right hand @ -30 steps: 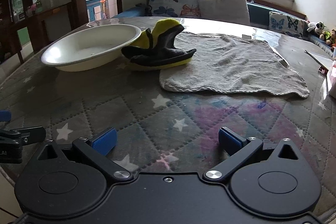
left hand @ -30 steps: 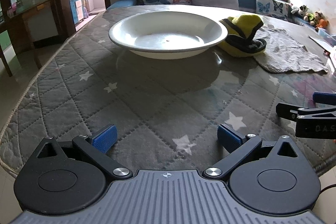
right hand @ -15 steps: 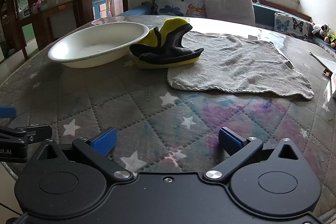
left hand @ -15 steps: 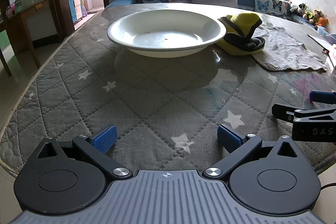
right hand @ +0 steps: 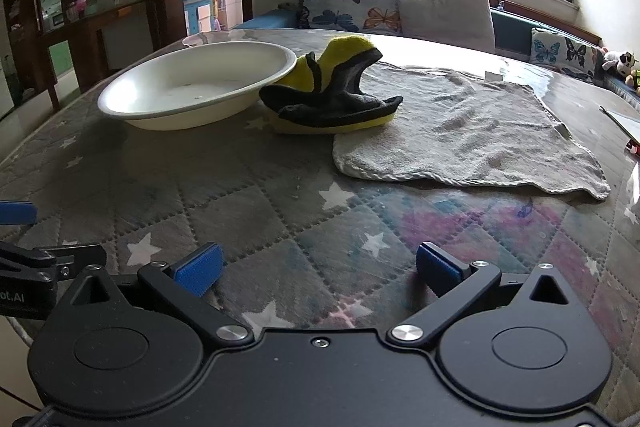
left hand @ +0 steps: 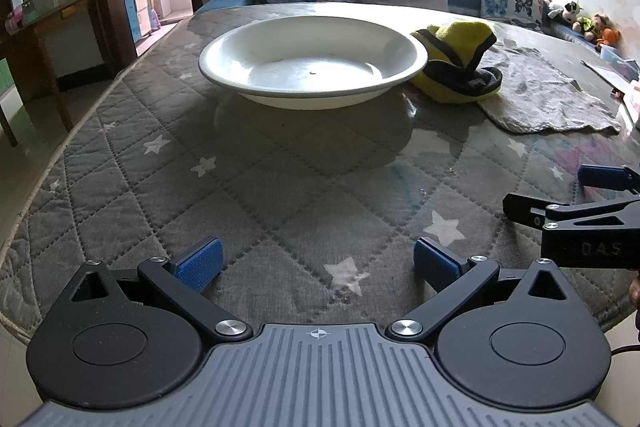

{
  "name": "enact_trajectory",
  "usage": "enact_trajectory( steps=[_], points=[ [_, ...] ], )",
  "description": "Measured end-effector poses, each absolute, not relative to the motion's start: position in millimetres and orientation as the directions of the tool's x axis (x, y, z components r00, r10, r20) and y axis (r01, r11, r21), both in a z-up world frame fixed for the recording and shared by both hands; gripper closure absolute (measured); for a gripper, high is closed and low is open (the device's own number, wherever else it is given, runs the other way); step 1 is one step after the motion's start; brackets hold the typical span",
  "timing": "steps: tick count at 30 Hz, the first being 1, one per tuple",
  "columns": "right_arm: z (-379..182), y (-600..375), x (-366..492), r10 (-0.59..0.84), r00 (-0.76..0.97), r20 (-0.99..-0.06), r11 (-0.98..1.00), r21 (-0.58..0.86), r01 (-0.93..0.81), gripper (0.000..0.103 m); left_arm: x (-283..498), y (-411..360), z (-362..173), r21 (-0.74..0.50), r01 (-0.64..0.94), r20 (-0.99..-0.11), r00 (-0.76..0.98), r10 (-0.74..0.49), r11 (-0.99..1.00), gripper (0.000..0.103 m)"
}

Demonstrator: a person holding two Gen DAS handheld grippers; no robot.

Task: Clean bowl
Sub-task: 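Move the right tool toward the yellow-and-black sponge beside the white bowl, then lower the open right tool around the sponge resting on the towel edge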

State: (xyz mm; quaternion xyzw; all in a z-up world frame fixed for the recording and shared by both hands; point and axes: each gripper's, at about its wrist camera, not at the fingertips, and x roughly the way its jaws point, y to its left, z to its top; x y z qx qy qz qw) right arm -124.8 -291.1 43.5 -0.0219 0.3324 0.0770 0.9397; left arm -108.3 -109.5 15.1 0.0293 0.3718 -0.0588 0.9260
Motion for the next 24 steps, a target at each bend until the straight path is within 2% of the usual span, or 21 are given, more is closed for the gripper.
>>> enact_trajectory(
  steps=[24],
  points=[
    [44, -278, -107, 0.155, 0.757, -0.635, 0.980, 0.000, -0.201, 0.000, -97, -109, 15, 0.008, 0.170, -0.699, 0.706, -0.116, 0.985, 0.000]
  ],
)
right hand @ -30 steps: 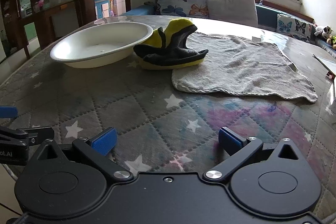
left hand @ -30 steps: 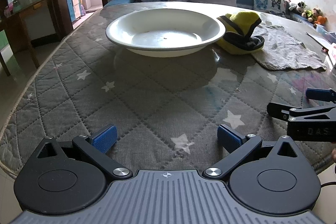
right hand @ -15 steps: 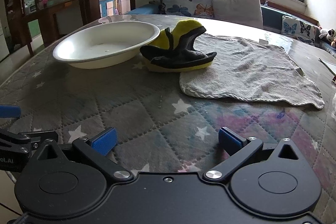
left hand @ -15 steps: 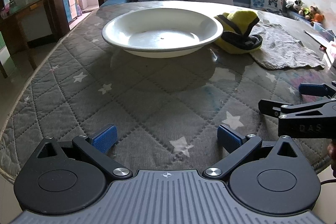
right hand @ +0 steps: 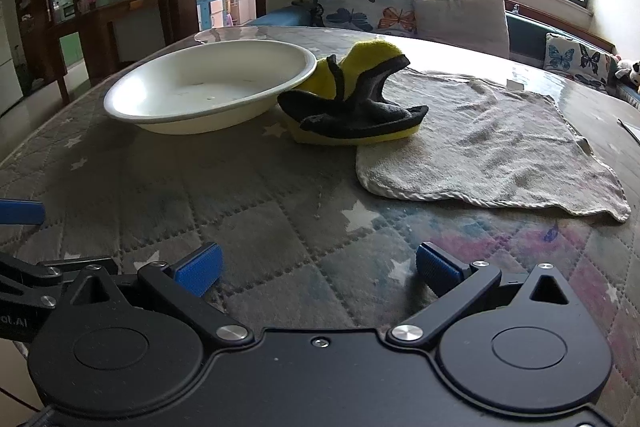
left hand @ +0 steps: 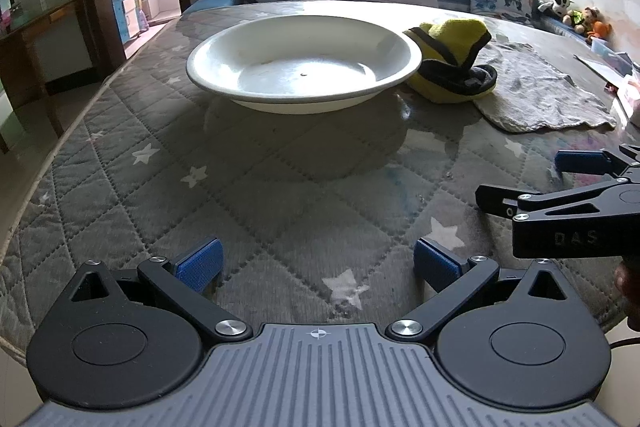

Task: Clean bowl
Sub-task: 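Lower the open right tool around the sponge resting on the towel edge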

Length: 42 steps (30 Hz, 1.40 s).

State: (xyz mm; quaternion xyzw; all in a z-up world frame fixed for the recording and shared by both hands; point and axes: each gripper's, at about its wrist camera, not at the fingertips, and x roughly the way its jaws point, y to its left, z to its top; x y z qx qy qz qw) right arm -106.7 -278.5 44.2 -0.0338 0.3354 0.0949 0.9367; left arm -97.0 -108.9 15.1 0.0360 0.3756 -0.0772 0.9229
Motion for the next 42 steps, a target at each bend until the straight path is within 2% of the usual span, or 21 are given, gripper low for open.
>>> enact_trajectory(
  steps=[42],
  points=[
    [44, -262, -68, 0.187, 0.748, -0.637, 0.971, 0.003, -0.241, 0.000, -70, -103, 14, 0.005, 0.205, -0.696, 0.704, -0.144, 0.979, 0.000]
  ],
)
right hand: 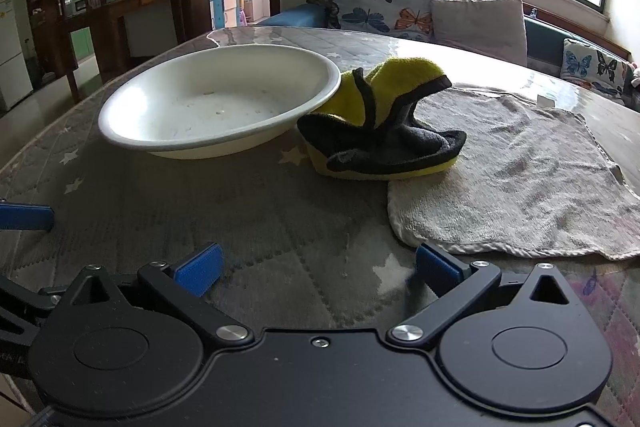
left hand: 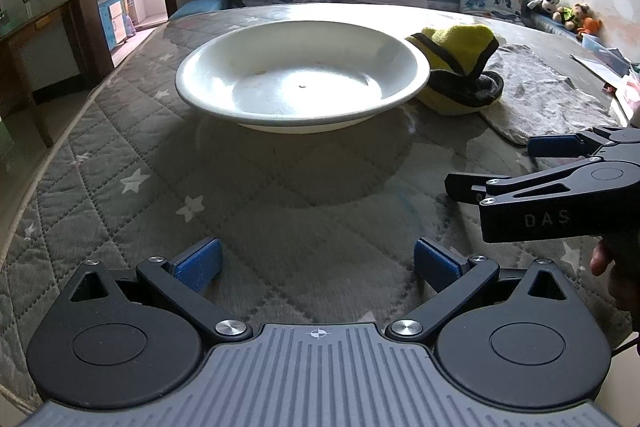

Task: Clean bowl
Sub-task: 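Lower the open right tool around the sponge resting on the towel edge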

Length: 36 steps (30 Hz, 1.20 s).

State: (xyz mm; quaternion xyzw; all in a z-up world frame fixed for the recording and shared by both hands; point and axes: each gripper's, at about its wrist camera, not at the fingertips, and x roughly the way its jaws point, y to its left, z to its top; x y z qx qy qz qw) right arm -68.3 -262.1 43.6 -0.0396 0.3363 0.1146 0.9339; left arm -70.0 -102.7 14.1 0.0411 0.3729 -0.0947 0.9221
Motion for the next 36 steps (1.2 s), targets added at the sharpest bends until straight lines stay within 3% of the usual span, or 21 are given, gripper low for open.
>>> enact_trajectory(
  steps=[36],
  points=[
    [45, -254, -48, 0.199, 0.744, -0.638, 0.966, 0.001, -0.257, 0.000, -46, -101, 14, -0.001, 0.208, -0.696, 0.702, -0.150, 0.978, 0.000]
  ],
)
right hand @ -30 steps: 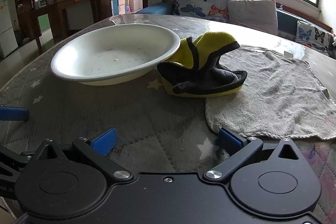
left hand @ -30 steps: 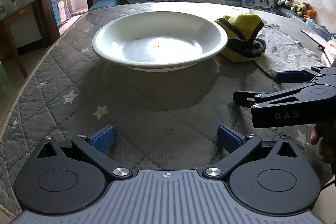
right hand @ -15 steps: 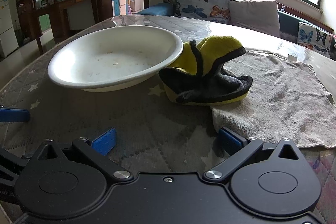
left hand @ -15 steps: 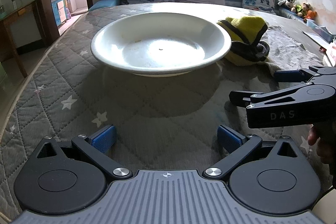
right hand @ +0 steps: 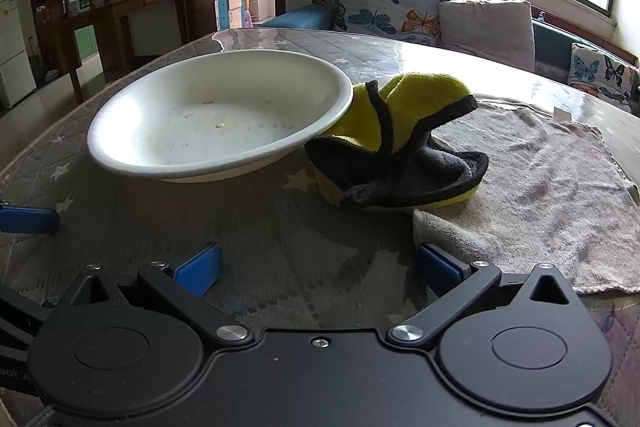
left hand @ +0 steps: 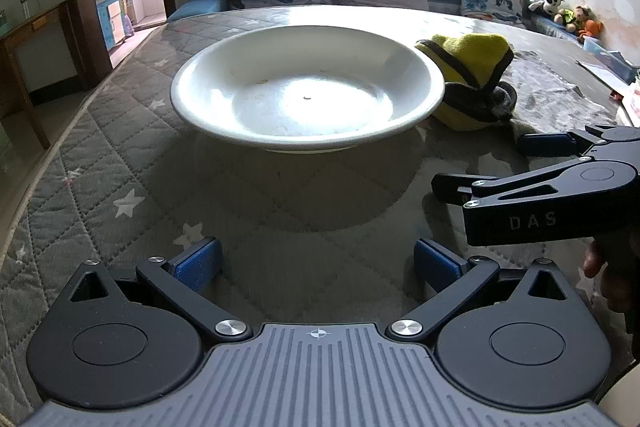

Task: Clean bowl
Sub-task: 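Lower the open right tool around the sponge resting on the towel edge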

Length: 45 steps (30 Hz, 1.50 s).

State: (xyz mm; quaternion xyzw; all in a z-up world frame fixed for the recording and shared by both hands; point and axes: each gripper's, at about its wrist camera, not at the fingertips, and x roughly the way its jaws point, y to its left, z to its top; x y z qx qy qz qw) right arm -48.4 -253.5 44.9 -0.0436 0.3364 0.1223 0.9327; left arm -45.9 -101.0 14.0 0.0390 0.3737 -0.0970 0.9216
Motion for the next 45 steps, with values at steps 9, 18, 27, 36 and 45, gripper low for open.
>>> enact_trajectory(
  steps=[9, 18, 27, 36, 45],
  points=[
    [45, -253, -44, 0.205, 0.744, -0.636, 0.965, 0.002, -0.264, 0.000, -40, -100, 15, -0.001, 0.206, -0.696, 0.703, -0.149, 0.979, 0.000],
    [45, -252, -42, 0.206, 0.744, -0.636, 0.964, 0.003, -0.265, 0.000, -36, -101, 14, -0.002, 0.204, -0.696, 0.702, -0.148, 0.979, 0.000],
    [46, -251, -42, 0.203, 0.743, -0.638, 0.965, 0.003, -0.261, 0.000, -33, -100, 14, -0.003, 0.203, -0.697, 0.702, -0.148, 0.979, 0.000],
    [48, -249, -40, 0.197, 0.740, -0.643, 0.967, 0.002, -0.256, 0.000, -30, -97, 14, -0.002, 0.187, -0.702, 0.699, -0.134, 0.982, 0.000],
    [47, -247, -39, 0.205, 0.737, -0.644, 0.965, 0.008, -0.262, 0.000, -28, -96, 15, 0.001, 0.174, -0.707, 0.697, -0.123, 0.985, 0.000]
  ],
)
